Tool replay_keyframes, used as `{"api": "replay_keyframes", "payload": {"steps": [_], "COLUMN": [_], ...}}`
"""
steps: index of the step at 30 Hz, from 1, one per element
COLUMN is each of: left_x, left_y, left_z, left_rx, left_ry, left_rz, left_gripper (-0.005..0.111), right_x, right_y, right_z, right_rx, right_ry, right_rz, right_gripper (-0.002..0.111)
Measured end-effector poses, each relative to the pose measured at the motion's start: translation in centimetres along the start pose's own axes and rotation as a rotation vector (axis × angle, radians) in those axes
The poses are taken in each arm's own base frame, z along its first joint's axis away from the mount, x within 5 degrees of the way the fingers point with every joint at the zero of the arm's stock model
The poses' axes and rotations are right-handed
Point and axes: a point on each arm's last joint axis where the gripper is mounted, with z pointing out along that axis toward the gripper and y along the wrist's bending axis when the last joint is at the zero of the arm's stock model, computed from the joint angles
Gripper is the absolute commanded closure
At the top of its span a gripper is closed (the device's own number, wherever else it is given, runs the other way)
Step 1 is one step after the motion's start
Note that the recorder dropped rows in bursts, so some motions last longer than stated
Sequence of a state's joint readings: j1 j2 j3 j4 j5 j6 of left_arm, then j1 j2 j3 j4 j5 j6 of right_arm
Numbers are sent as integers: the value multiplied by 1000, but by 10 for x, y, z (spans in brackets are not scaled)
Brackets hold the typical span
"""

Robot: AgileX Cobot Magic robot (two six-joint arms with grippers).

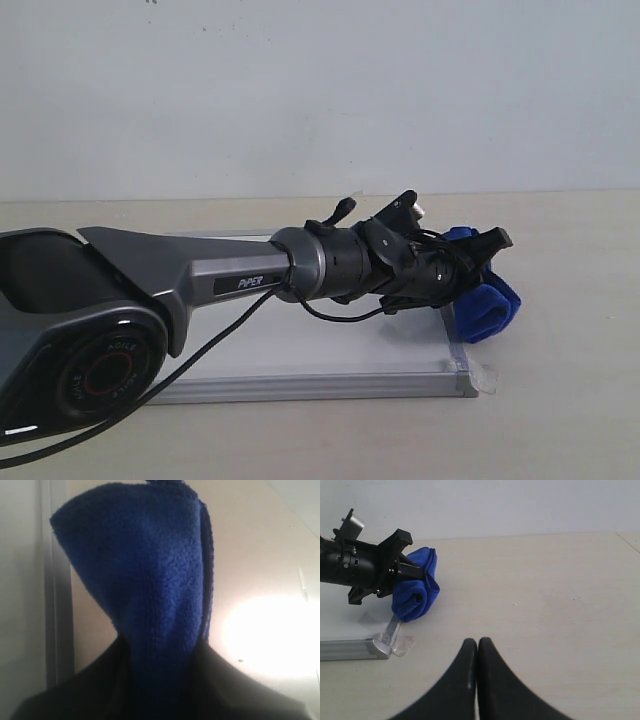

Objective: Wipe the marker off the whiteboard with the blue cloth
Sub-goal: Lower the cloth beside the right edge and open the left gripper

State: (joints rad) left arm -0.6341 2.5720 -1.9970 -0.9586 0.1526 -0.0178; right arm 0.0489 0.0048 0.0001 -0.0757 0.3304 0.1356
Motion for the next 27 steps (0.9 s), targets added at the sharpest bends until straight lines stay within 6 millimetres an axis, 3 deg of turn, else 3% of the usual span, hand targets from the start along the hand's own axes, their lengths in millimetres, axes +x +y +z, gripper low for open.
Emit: {"api": "replay_keyframes", "payload": {"steps": [5,7,23,27], "left_x": [0,0,4,4], "left_y": [0,0,0,0], "left_z": [0,0,0,0], "left_rx": [0,0,0,0], "left_ry": [2,4,44,47], "left_rz": [1,1,18,27], "left_gripper": [62,55,52,32], "right_x": [0,0,0,0], "right_y": [0,0,0,0], "right_z": [0,0,0,0], "right_rx": [0,0,0,0], "right_ry": [0,0,0,0], "right_rz": [0,0,0,0], "right_gripper": [108,108,108,108]}}
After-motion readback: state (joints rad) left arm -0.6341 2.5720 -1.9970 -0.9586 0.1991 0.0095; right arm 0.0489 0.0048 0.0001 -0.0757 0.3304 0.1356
